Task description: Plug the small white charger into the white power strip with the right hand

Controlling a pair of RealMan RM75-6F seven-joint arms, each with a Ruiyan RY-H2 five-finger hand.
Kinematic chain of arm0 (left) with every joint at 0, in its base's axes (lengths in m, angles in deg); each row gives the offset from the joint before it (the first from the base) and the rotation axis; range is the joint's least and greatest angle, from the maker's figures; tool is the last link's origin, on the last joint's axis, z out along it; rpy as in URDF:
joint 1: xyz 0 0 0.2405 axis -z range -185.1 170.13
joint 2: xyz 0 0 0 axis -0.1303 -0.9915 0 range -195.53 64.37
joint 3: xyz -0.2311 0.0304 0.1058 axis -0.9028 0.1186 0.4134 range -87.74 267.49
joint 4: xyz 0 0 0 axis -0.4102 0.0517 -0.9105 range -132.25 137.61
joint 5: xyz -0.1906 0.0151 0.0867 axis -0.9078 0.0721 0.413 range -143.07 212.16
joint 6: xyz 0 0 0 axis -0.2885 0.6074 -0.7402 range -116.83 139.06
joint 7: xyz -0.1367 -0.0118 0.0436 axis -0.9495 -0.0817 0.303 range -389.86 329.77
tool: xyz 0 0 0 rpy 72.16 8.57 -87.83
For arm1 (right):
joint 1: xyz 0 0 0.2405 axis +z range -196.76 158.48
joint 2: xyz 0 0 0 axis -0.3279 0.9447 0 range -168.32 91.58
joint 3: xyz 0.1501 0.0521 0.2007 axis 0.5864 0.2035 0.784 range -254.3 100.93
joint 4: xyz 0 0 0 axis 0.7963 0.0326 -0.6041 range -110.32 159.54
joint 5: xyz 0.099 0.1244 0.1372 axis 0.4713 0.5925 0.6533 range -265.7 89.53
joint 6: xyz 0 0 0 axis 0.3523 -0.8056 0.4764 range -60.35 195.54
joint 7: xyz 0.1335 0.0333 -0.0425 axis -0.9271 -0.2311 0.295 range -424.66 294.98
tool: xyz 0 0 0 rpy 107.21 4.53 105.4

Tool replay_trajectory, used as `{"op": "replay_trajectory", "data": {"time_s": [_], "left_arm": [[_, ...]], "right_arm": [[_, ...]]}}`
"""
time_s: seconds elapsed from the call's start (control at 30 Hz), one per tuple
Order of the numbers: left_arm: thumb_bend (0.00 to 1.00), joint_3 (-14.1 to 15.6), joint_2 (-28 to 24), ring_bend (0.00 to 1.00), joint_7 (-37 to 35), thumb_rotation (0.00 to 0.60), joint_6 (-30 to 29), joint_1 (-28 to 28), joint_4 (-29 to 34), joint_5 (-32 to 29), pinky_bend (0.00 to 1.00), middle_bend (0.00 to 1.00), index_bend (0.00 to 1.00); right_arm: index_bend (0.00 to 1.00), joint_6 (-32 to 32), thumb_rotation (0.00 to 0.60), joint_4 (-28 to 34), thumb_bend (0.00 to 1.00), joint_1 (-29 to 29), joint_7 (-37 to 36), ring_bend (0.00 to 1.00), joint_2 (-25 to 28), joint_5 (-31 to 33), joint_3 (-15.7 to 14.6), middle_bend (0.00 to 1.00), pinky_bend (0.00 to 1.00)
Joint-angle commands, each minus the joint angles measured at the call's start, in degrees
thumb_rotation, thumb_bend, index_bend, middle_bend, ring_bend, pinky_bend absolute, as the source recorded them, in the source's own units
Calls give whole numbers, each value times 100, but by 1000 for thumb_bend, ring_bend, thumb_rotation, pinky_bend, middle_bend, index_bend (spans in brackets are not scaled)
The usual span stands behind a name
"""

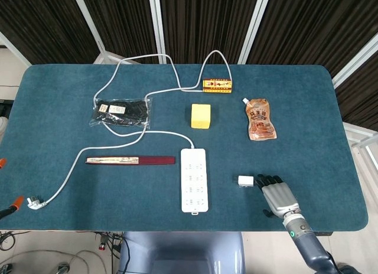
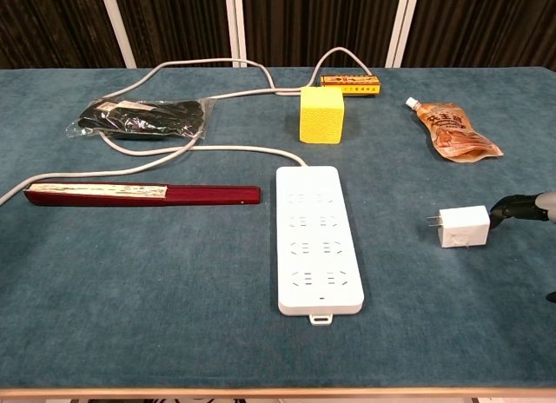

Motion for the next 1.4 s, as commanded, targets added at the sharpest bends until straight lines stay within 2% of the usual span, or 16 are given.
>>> {"op": "replay_trajectory", "data": {"time_s": [0.03, 0.5, 0.83, 1.17, 1.4], "left_arm": [[170, -2, 0, 0, -2, 600, 4, 2, -1, -5, 0, 24, 116], [170, 4, -6, 0, -11, 600, -1, 0, 2, 6, 0, 24, 116], [170, -4, -22, 0, -43, 600, 2, -2, 1, -15, 0, 24, 116], [171, 7, -18, 0, -27, 600, 11, 2, 6, -2, 0, 24, 116], [171, -1, -19, 0, -24, 600, 5, 0, 8, -18, 0, 24, 116]], "right_arm": [[170, 10, 600, 54, 325, 10, 3, 129, 18, -37, -23, 102, 137], [170, -29, 600, 548, 325, 179, 104, 129, 166, -158, -54, 102, 137], [170, -27, 600, 552, 324, 344, 151, 129, 103, 139, 46, 102, 137], [170, 51, 600, 610, 325, 387, 95, 129, 122, 109, 59, 102, 137], [170, 226, 600, 711, 325, 437, 28, 129, 202, 137, 224, 102, 137]]}}
